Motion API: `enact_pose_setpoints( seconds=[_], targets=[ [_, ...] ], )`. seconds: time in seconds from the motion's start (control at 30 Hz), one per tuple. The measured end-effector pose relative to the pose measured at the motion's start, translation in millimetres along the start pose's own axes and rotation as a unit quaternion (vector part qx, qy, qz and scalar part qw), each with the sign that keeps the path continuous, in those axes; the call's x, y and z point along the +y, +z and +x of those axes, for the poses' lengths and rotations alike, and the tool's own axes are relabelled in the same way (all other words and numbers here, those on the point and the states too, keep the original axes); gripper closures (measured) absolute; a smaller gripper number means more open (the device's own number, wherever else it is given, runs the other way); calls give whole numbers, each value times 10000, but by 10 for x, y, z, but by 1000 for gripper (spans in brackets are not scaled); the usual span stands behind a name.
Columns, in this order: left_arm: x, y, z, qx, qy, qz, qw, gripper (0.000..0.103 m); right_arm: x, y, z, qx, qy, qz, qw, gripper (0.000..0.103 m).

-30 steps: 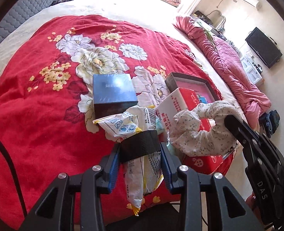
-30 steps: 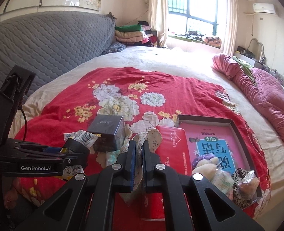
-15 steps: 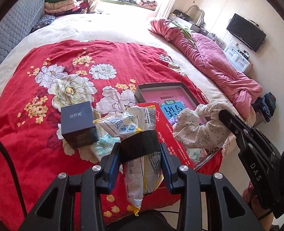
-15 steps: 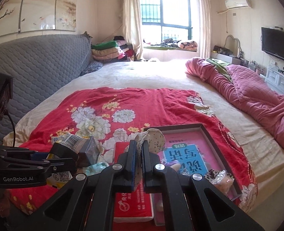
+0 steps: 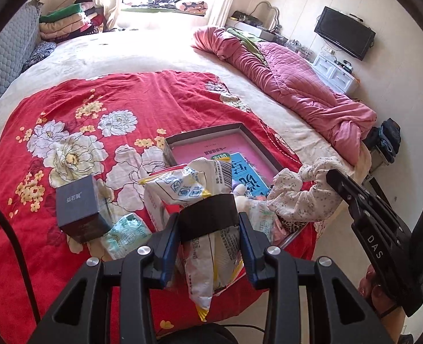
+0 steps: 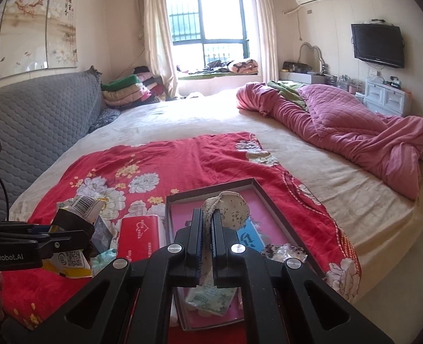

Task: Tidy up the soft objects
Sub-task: 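Carry the snack bar with the left tool while the right tool carries the floral cloth to the tray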

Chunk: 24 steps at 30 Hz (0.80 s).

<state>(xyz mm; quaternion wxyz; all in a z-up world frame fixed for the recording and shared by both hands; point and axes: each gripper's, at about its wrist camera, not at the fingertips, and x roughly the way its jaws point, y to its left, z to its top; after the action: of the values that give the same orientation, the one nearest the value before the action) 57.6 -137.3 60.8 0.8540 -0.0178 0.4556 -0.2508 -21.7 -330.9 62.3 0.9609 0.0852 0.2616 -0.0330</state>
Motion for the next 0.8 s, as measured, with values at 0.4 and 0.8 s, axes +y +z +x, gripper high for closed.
enact_pose_setpoints(
  seconds=[0.4,0.8],
  targets=[
    [-448,117,421,213,-226,438,9986,64,-483,-49,-87,-139,-384,366,9985,98],
    [-832,211,1011,657,-476,764,9938,64,-751,-141,-37,-180,-394,596,9973,98]
  ],
)
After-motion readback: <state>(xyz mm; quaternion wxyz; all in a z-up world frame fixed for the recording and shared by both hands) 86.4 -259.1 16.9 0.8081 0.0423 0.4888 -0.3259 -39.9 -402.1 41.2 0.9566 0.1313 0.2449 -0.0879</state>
